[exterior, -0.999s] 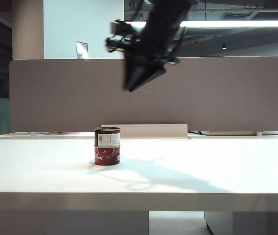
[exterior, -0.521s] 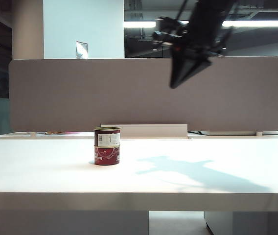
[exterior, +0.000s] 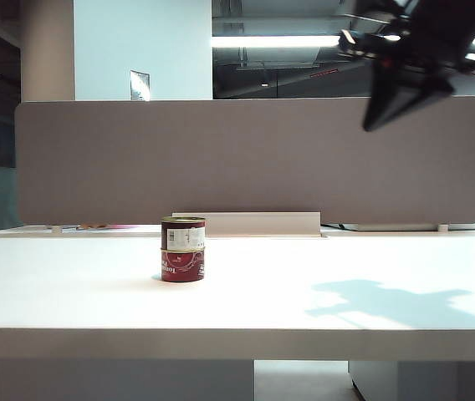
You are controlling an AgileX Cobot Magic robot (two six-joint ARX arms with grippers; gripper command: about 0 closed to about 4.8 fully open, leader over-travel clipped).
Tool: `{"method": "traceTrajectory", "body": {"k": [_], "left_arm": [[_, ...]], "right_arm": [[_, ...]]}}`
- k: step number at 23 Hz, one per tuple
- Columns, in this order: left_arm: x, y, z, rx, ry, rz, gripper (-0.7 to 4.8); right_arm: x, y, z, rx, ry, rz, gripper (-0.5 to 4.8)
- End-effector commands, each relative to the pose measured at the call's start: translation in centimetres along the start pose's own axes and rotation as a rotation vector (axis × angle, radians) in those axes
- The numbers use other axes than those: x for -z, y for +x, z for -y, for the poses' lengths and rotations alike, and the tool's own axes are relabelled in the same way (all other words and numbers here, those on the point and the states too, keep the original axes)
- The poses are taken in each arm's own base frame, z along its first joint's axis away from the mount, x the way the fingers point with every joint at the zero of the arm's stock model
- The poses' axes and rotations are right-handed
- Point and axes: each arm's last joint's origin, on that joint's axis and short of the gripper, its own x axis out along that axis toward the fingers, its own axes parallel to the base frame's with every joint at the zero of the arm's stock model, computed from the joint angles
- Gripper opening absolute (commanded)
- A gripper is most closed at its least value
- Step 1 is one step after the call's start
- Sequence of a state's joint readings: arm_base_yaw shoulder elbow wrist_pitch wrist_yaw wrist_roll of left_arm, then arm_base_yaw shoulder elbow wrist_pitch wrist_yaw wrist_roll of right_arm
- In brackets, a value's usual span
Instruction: Stack a can of tomatoes on the right onto the can of tomatoes on the left.
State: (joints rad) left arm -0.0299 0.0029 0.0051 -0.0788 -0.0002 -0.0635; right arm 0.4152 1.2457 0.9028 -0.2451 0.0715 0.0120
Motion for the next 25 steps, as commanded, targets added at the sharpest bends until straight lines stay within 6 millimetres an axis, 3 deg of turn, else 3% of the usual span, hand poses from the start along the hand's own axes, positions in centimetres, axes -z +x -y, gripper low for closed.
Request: {"method": "traceTrajectory", "body": {"k": [1, 12, 18, 20, 25], "left_arm": [[-0.2, 0.0, 0.0, 0.003, 0.004, 0.015, -0.06], [-0.2, 0.0, 0.0, 0.004, 0.004, 0.015, -0.06], [-0.2, 0.0, 0.0, 0.004, 0.004, 0.014, -0.06], [-0.2, 0.0, 0.0, 0.004, 0.004, 0.014, -0.06], [-0.2, 0.0, 0.0, 0.004, 0.004, 0.015, -0.06]], "right_arm": [[1.0, -0.3, 0.5, 0.018, 0.034, 0.042, -0.05], [6.9, -1.7, 3.2, 0.103, 0.205, 0.117, -0.05], [10.4, -2.5, 2.9, 0.1, 0.205, 0.244, -0.05], [12.3, -3.3, 3.3, 0.126, 0.219, 0.325, -0.05], [13.9, -5.0, 4.9, 0.172, 0.276, 0.385, -0.05]]}}
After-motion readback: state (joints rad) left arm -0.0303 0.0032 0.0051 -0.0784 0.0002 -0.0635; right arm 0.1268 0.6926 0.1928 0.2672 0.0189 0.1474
